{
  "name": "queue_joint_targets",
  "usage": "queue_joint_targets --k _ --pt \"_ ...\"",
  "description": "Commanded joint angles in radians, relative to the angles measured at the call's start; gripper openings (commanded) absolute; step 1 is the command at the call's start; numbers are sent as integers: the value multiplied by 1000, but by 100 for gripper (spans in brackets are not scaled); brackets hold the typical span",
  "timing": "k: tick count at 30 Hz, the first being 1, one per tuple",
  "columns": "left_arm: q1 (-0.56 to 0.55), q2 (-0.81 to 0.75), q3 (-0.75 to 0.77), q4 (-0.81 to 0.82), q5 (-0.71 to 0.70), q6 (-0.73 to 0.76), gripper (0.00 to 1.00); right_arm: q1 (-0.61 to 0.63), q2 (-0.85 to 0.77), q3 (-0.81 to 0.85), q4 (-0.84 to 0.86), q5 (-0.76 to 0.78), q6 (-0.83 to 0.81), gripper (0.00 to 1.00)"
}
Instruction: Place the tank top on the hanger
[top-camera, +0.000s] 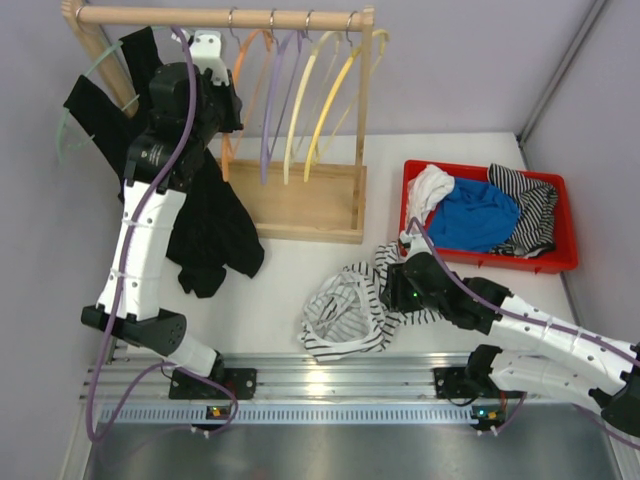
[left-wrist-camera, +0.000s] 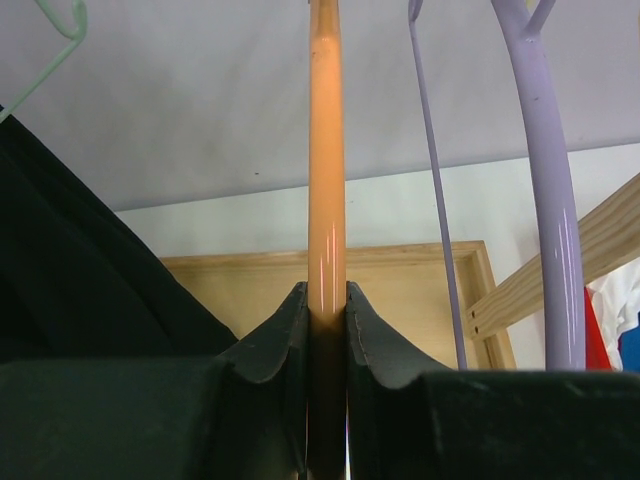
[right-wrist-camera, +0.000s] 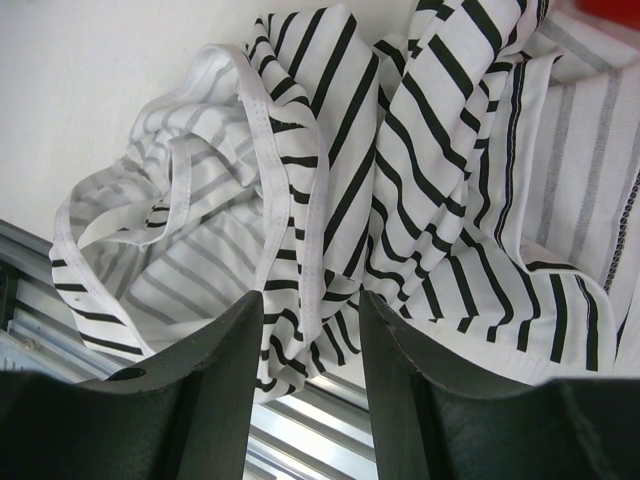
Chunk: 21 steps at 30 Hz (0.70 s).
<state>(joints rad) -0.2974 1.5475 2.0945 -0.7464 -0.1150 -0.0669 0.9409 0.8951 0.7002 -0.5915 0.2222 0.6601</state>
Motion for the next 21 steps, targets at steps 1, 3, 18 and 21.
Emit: queue_joint_targets --k 1,3,18,21 --pt "-6 -6 39 22 -46 19 0 -14 -9 2 29 -6 -16 43" --pt "-8 -13 35 39 -52 19 0 -16 -8 4 27 -6 -16 43" --pt "-8 -92 -40 189 -77 13 0 -13 1 12 25 -4 -27 43" --pt "-8 -104 -50 209 -78 13 0 -14 -2 10 30 -4 -25 43"
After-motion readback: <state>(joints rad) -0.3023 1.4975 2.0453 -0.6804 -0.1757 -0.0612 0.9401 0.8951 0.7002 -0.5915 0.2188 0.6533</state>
